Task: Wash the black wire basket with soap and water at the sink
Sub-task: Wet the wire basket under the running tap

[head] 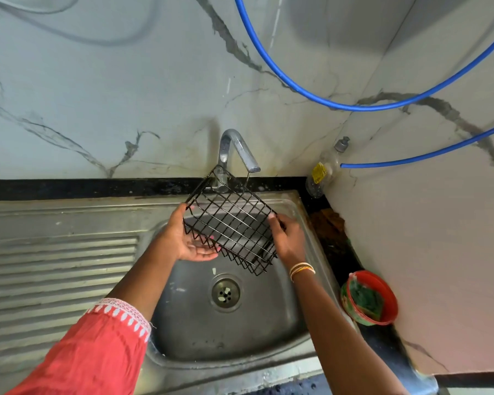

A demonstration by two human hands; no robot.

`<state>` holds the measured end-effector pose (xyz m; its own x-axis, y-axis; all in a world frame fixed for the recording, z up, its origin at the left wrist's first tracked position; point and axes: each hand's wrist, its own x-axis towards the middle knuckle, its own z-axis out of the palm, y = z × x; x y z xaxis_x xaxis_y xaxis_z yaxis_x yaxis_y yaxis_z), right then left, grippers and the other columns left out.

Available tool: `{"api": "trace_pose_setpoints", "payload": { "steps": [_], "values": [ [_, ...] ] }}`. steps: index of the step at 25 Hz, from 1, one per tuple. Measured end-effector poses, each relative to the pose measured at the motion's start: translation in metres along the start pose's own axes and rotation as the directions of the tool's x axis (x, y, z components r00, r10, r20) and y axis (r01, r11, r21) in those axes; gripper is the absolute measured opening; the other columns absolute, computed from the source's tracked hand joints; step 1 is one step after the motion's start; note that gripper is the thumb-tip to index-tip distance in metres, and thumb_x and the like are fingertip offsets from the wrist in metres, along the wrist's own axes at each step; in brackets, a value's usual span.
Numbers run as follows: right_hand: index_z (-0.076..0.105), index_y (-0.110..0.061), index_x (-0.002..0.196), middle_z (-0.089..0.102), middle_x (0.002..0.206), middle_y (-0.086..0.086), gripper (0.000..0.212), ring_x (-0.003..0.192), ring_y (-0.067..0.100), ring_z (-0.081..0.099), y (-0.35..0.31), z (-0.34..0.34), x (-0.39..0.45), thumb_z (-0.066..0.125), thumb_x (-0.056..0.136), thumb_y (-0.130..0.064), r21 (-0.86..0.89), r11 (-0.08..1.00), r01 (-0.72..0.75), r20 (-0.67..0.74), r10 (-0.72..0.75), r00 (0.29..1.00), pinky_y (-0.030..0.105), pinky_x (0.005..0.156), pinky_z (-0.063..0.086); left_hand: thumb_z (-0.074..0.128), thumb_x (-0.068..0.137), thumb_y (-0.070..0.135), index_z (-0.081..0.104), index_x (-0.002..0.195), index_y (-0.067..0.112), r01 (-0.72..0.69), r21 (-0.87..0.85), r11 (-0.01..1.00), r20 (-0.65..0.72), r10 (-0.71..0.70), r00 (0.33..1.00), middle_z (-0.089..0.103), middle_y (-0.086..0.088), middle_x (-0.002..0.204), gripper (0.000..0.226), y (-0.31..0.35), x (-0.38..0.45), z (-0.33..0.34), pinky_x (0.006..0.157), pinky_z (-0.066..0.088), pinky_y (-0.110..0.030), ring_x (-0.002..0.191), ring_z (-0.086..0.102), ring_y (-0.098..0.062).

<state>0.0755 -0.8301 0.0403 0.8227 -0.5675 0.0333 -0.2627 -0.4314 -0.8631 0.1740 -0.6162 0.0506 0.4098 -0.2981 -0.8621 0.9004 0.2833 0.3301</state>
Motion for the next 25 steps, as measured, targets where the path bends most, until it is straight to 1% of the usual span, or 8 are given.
{"api": "trace_pose_setpoints", "payload": {
  "steps": [3, 6, 9, 12, 16, 18, 20, 25],
  "values": [
    [0.054, -0.019, 0.062, 0.051, 0.055, -0.009, 0.030, 0.054, 0.009, 0.047, -0.007, -0.003, 0.019, 0.063, 0.086, -0.035, -0.102, 0.994, 0.044, -0.043, -0.048, 0.998, 0.026, 0.056, 0.036, 0.048, 0.074, 0.079, 0.031, 0.133, -0.018, 0.142, 0.012, 0.990, 0.107, -0.142, 0.984, 0.054, -0.046, 0.109, 0.115, -0.001, 0.006, -0.004, 0.096, 0.044, -0.060, 0.101, 0.056, -0.055],
    [0.068, -0.018, 0.079, 0.067, 0.080, 0.001, 0.023, 0.086, 0.020, 0.058, -0.021, -0.001, 0.032, 0.059, 0.086, -0.039, -0.380, 0.910, 0.168, -0.113, -0.226, 0.967, 0.035, 0.076, 0.045, 0.045, 0.078, 0.070, 0.034, 0.131, -0.021, 0.190, -0.047, 0.981, 0.194, -0.178, 0.965, 0.056, -0.043, 0.110, 0.106, -0.009, 0.005, -0.006, 0.088, 0.046, -0.058, 0.104, 0.056, -0.052],
    [0.071, -0.018, 0.093, 0.069, 0.091, 0.003, 0.029, 0.096, 0.026, 0.053, -0.033, 0.002, 0.035, 0.055, 0.087, -0.040, -0.562, 0.755, 0.337, -0.145, -0.492, 0.859, 0.041, 0.084, 0.041, 0.043, 0.080, 0.062, 0.042, 0.127, -0.016, 0.196, -0.148, 0.969, 0.259, -0.154, 0.954, 0.057, -0.035, 0.112, 0.091, -0.022, 0.002, -0.006, 0.081, 0.049, -0.057, 0.104, 0.056, -0.049],
    [0.065, -0.020, 0.107, 0.053, 0.102, 0.009, 0.031, 0.095, 0.025, 0.044, -0.036, 0.003, 0.034, 0.056, 0.086, -0.041, -0.641, 0.715, 0.280, -0.285, -0.560, 0.778, 0.037, 0.082, 0.035, 0.039, 0.083, 0.064, 0.045, 0.123, -0.014, 0.175, -0.231, 0.957, 0.284, -0.106, 0.953, 0.058, -0.033, 0.112, 0.088, -0.028, 0.002, -0.010, 0.072, 0.055, -0.055, 0.100, 0.058, -0.047],
    [0.042, -0.015, 0.136, 0.037, 0.133, 0.013, 0.050, 0.114, 0.029, 0.047, -0.029, 0.000, 0.027, 0.043, 0.096, -0.045, -0.049, 0.998, -0.029, -0.311, 0.013, 0.950, 0.036, 0.095, 0.037, 0.035, 0.082, 0.071, 0.043, 0.129, -0.009, 0.167, -0.370, 0.914, 0.330, -0.039, 0.943, 0.051, -0.033, 0.129, 0.094, -0.030, 0.010, -0.022, 0.070, 0.057, -0.050, 0.095, 0.061, -0.043],
    [0.036, -0.020, 0.142, 0.039, 0.141, 0.011, 0.056, 0.120, 0.031, 0.050, -0.024, 0.002, 0.027, 0.035, 0.097, -0.053, 0.352, 0.880, -0.319, 0.002, 0.340, 0.940, 0.041, 0.098, 0.038, 0.033, 0.081, 0.075, 0.039, 0.131, -0.012, 0.182, -0.409, 0.894, 0.354, -0.028, 0.935, 0.051, -0.036, 0.127, 0.101, -0.030, 0.016, -0.028, 0.068, 0.058, -0.049, 0.096, 0.061, -0.041],
    [0.045, -0.024, 0.133, 0.056, 0.122, 0.010, 0.057, 0.100, 0.030, 0.059, -0.024, 0.004, 0.025, 0.031, 0.094, -0.063, 0.594, 0.622, -0.510, 0.278, 0.437, 0.856, 0.044, 0.086, 0.045, 0.030, 0.081, 0.078, 0.039, 0.131, -0.014, 0.174, -0.412, 0.895, 0.365, -0.013, 0.931, 0.053, -0.038, 0.123, 0.105, -0.030, 0.017, -0.031, 0.069, 0.058, -0.049, 0.105, 0.058, -0.039],
    [0.060, -0.027, 0.108, 0.059, 0.091, 0.004, 0.069, 0.082, 0.026, 0.054, -0.004, 0.010, 0.032, 0.036, 0.075, -0.083, 0.613, 0.495, -0.616, 0.419, 0.457, 0.784, 0.048, 0.080, 0.045, 0.040, 0.075, 0.062, 0.051, 0.126, -0.007, 0.045, -0.182, 0.982, 0.431, 0.039, 0.901, 0.057, -0.031, 0.125, 0.087, -0.018, 0.011, -0.033, 0.086, 0.051, -0.047, 0.107, 0.059, -0.044]
  ]
}}
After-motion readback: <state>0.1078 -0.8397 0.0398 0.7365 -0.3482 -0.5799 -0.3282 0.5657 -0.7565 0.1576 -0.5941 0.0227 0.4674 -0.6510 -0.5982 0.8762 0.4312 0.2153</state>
